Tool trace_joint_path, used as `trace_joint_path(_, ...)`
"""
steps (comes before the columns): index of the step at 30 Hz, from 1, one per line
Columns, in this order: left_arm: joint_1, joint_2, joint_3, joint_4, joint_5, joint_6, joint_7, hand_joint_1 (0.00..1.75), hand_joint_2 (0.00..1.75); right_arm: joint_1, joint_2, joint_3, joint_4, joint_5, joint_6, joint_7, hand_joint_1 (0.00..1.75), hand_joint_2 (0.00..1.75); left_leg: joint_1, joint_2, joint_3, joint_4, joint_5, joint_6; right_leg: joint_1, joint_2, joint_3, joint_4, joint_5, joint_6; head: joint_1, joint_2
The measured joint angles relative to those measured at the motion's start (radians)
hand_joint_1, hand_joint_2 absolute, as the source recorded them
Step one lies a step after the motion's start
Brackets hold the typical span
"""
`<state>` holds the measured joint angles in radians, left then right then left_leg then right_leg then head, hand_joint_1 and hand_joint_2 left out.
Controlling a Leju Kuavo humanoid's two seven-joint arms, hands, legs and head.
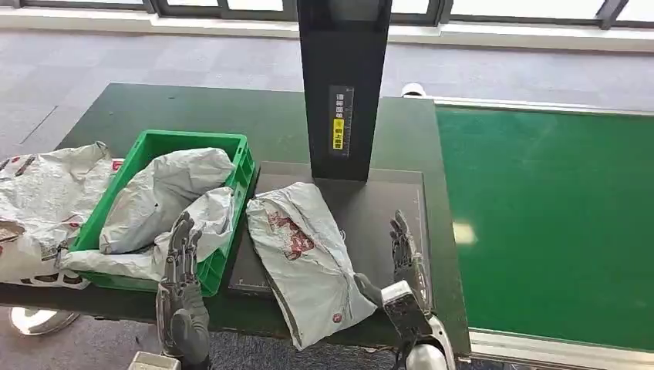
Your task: Moved the parcel from conveyor to table for the left to box.
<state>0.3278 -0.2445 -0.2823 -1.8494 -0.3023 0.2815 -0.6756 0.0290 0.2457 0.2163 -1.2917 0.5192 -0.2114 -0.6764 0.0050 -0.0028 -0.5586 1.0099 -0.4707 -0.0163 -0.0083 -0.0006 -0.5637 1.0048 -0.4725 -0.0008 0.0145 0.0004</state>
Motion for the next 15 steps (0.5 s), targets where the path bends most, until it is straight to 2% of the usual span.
trace_joint_path(1,-0.003,0.001,0.001,0.004,-0.046,-0.035,0.013,0.00,1.75,0.003,0.000,-0.003,-0.007,-0.015,-0.017,-0.006,0.00,1.75,0.000,0.000,0.000,0.000,0.000,0.000,0.000,0.000,0.000,0.000,0.000,0.000,0.000,0.000)
trace_joint_path(5,-0.052,0.016,-0.030,0.083,-0.244,-0.143,0.019,0.00,1.75,0.008,-0.012,-0.019,-0.073,-0.065,-0.030,-0.019,0.00,1.75,0.000,0.001,0.000,0.000,0.000,0.000,-0.001,0.001,0.000,0.000,0.001,0.000,0.000,0.000)
trace_joint_path(15,-0.214,0.021,-0.076,0.388,-0.422,-0.046,0.065,0.00,1.75,0.004,-0.044,-0.026,-0.116,-0.125,-0.059,-0.022,0.00,1.75,-0.001,0.002,0.000,0.000,0.001,0.001,-0.002,0.002,-0.001,0.000,0.003,0.002,0.000,0.000)
